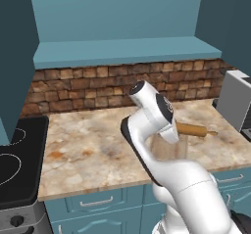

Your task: Open the cabinet, retrieve the rolling pin, and place it next to the meat on the cutting board to prepare for tenderizing.

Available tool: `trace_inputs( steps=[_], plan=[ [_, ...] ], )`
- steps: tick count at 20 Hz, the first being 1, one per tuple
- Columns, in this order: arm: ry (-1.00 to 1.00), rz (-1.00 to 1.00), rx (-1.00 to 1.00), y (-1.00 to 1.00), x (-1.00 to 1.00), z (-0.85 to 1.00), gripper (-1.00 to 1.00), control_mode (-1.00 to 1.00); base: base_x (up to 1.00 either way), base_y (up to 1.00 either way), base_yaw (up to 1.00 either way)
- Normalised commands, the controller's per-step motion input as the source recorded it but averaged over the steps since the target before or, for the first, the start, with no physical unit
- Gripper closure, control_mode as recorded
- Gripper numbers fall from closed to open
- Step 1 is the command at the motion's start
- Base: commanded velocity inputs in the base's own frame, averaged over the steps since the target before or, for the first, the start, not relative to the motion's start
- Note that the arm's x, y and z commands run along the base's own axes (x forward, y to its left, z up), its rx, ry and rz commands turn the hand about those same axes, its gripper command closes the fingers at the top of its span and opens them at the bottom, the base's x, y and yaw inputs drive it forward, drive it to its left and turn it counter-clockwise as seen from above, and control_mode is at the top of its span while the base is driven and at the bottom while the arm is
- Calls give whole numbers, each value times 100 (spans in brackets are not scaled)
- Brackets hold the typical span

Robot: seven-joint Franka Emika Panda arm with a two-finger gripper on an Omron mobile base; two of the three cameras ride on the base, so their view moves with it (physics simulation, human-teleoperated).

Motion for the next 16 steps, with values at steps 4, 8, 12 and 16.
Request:
trace_inputs(
  steps=[4, 8, 12, 16],
  plan=[
    [6, -5, 0, -24, 38, -59, 100, -100, 0, 0, 0],
    [3, -1, 0, -19, 37, -59, 100, -100, 0, 0, 0],
    [1, 0, 0, -10, 32, -59, 100, -100, 0, 0, 0],
    [0, 0, 0, 0, 25, -51, 100, -100, 0, 0, 0]
  ],
)
